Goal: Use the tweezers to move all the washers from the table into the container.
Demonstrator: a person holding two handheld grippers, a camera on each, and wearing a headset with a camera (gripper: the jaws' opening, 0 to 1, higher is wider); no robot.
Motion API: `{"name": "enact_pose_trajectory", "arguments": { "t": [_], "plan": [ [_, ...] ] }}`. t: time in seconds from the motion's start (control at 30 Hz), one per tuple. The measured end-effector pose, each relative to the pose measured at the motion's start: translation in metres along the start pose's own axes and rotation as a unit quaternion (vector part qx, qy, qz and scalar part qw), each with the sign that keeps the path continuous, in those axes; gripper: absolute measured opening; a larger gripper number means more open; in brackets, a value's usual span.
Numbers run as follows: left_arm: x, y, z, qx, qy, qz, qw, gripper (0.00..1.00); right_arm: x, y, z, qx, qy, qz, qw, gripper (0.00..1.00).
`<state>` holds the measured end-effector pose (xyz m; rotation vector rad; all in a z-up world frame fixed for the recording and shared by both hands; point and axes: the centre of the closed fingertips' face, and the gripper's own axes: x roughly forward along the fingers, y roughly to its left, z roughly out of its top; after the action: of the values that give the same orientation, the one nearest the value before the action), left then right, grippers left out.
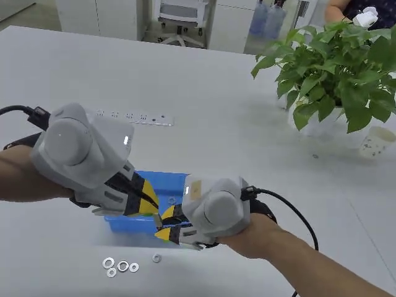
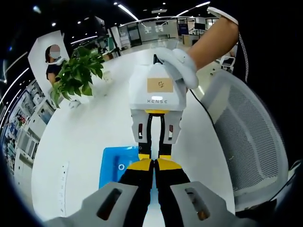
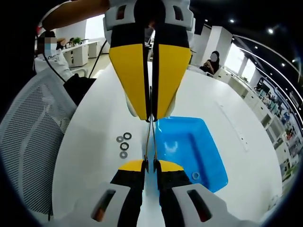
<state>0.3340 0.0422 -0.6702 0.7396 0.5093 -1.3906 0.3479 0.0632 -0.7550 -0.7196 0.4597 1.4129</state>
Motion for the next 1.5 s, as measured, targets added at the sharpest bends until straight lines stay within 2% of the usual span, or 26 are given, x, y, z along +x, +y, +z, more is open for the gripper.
{"name": "enact_pose_trajectory", "arguments": {
  "t": [0.77, 1.23, 1.5],
  "plan": [
    [0.015, -0.021, -0.021, -0.025, 0.008, -0.021, 0.9994, 0.06, 0.019, 0.026, -0.015, 0.024, 0.003, 0.029, 0.9993, 0.12],
    [0.024, -0.025, -0.029, -0.033, 0.014, -0.033, 0.9988, 0.06, 0.028, 0.033, -0.023, 0.036, 0.005, 0.043, 0.9984, 0.12],
    [0.025, -0.024, -0.028, -0.038, 0.008, -0.035, 0.9986, 0.06, 0.03, 0.034, -0.025, 0.045, 0.001, 0.046, 0.9979, 0.11]
  ]
}}
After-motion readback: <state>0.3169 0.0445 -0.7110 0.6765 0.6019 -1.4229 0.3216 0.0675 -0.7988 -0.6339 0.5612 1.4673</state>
